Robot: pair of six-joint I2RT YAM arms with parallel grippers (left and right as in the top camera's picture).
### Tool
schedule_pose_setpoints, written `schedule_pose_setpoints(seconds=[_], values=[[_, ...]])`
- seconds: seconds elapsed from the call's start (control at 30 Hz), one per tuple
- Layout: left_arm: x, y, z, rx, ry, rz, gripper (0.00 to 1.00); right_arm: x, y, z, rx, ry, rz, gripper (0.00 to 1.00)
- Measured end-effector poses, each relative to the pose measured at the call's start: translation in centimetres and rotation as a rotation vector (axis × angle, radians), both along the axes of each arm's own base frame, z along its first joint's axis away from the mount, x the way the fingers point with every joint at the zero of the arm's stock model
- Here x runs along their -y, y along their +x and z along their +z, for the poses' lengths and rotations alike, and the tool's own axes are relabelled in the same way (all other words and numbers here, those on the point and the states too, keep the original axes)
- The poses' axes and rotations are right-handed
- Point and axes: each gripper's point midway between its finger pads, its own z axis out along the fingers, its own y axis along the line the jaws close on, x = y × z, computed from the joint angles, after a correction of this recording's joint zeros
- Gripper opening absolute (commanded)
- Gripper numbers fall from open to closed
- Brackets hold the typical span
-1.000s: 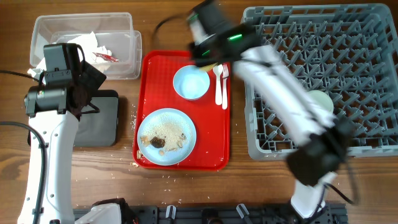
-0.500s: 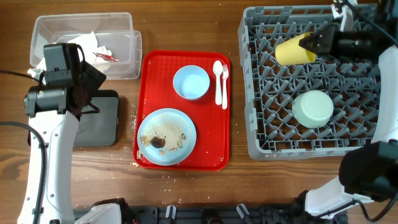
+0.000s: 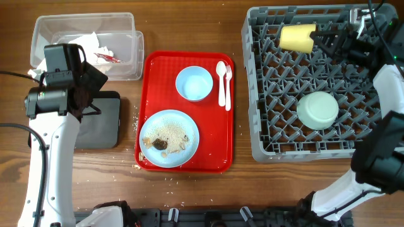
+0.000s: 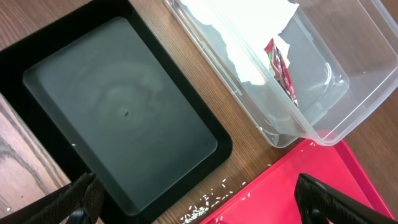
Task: Sort waste into correct bins and load items into the dishwasher rack
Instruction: 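Lift the yellow cup into the rack and release it upside down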
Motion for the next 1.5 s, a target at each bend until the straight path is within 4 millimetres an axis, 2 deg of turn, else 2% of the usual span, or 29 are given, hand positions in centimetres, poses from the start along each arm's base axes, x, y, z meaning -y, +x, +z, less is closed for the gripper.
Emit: schedule_pose_setpoints(seconds=[0.17,0.23,0.7,0.93,1.13,1.37,1.43,1.5], values=[[0.0,0.0,0.0,0.0,0.0,0.0,1.0,-0.1,0.0,-5.0,-0.26,0.143,0.008,0.04],[0.0,0.0,0.0,0.0,0.0,0.0,1.0,-0.1,0.0,-6.1,-0.309,0.165,0.007,0.04],[0.0,0.0,0.0,0.0,0.0,0.0,1.0,1.3,-0.3,-7.2,-0.384,0.163,-0.052,0.04],[0.0,0.0,0.0,0.0,0.0,0.0,1.0,1.2,-0.6,-7.5,-0.427,0.176,-0.057,0.04],[0.0,0.0,0.0,0.0,0.0,0.0,1.0,3.8,-0.8,-8.5,-0.454,0.143,-0.143,0.05],[0.0,0.0,0.0,0.0,0.0,0.0,1.0,6.4,-1.1,-10.8,-0.542,0.011,-0.283,0.24],[0.0,0.0,0.0,0.0,0.0,0.0,1.0,7.1,-1.8,-10.0,-0.567,-0.047,-0.338,0.31],[0.0,0.0,0.0,0.0,0.0,0.0,1.0,7.7,-2.3,-8.3,-0.564,-0.111,-0.389,0.34]])
